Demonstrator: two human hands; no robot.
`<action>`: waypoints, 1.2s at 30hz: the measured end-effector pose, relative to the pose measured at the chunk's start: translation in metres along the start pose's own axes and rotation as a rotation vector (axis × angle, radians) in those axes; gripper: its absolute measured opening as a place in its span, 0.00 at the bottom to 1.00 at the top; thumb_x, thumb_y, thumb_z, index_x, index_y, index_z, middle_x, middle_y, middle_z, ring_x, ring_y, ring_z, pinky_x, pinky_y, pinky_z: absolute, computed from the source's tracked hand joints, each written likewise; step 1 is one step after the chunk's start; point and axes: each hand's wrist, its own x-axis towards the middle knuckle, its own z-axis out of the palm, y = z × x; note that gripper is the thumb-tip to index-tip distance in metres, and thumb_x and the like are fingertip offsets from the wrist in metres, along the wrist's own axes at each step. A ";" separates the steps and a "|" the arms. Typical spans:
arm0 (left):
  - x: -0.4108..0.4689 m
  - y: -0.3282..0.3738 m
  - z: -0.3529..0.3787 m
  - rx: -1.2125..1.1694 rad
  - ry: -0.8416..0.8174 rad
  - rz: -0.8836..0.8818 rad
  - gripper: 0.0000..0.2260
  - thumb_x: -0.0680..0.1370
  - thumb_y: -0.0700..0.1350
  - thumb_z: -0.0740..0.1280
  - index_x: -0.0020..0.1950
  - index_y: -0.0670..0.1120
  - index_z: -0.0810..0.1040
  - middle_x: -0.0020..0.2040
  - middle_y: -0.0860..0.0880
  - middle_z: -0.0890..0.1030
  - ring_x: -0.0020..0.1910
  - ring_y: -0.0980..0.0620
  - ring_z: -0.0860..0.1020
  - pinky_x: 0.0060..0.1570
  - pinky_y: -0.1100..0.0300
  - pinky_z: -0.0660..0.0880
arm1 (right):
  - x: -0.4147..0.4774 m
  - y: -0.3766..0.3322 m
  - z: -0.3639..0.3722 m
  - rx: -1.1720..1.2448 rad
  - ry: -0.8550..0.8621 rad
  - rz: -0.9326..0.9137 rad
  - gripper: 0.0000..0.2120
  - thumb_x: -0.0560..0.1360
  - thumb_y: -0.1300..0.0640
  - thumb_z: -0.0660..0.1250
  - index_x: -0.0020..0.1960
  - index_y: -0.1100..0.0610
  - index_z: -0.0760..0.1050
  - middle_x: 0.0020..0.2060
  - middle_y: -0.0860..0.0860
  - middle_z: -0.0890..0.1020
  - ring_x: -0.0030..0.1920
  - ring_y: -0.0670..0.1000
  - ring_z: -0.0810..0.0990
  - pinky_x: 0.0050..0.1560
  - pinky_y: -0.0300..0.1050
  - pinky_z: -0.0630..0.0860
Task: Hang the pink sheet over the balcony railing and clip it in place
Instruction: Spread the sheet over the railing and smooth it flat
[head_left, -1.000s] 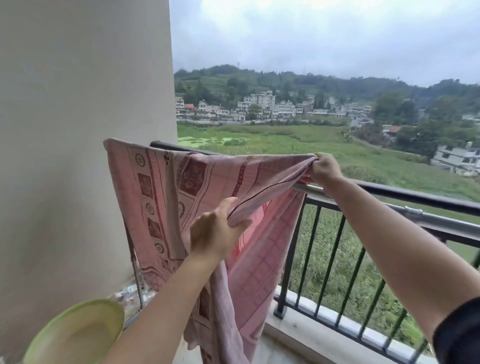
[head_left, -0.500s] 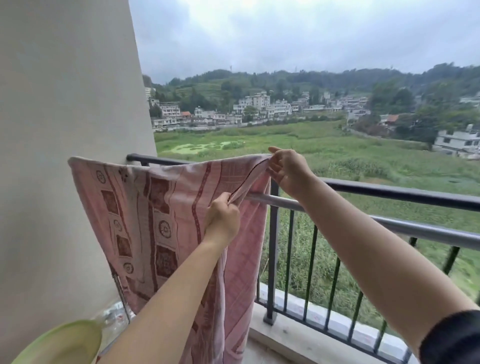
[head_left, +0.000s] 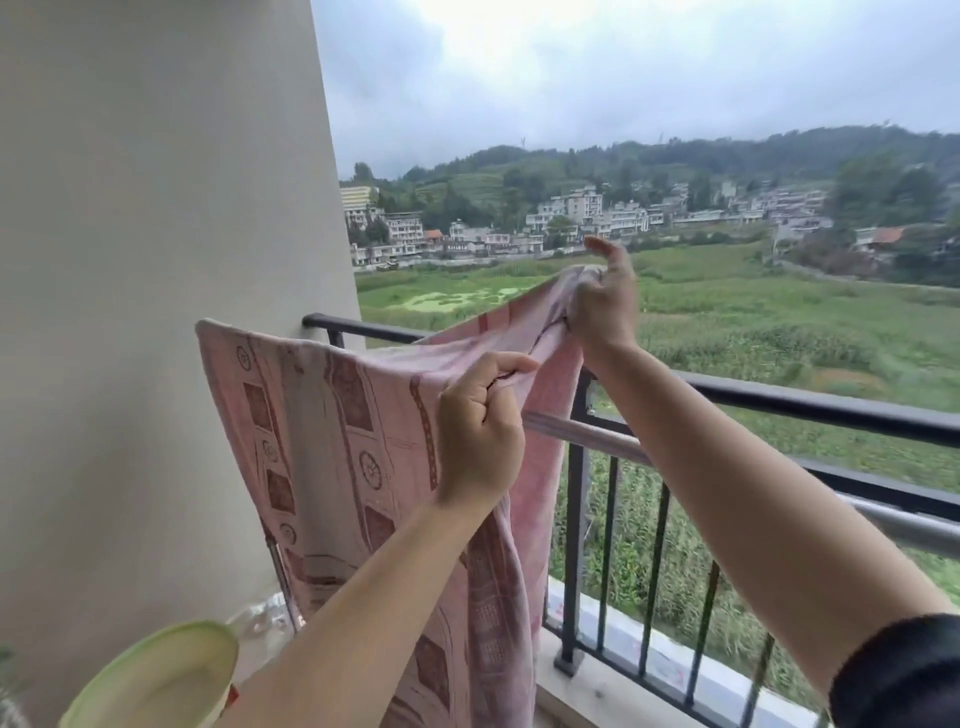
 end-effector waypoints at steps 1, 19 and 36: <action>-0.007 -0.002 0.007 -0.015 -0.027 0.016 0.15 0.74 0.32 0.58 0.47 0.42 0.83 0.34 0.47 0.82 0.30 0.42 0.77 0.27 0.45 0.74 | 0.000 -0.008 -0.014 0.015 0.080 -0.154 0.21 0.78 0.68 0.55 0.61 0.45 0.71 0.49 0.41 0.78 0.31 0.40 0.73 0.29 0.36 0.71; -0.081 0.067 0.103 -0.263 -0.636 0.002 0.11 0.77 0.37 0.62 0.38 0.50 0.72 0.28 0.51 0.72 0.24 0.51 0.68 0.26 0.64 0.63 | 0.003 -0.008 -0.202 0.335 0.113 0.180 0.17 0.77 0.71 0.63 0.59 0.54 0.75 0.43 0.54 0.82 0.36 0.47 0.83 0.40 0.41 0.82; -0.056 0.023 0.118 0.354 -0.951 0.009 0.20 0.83 0.56 0.55 0.73 0.54 0.69 0.74 0.51 0.69 0.74 0.49 0.63 0.72 0.39 0.54 | -0.140 -0.030 -0.304 -0.264 0.244 0.583 0.21 0.72 0.73 0.71 0.64 0.65 0.73 0.56 0.61 0.79 0.43 0.51 0.81 0.32 0.35 0.81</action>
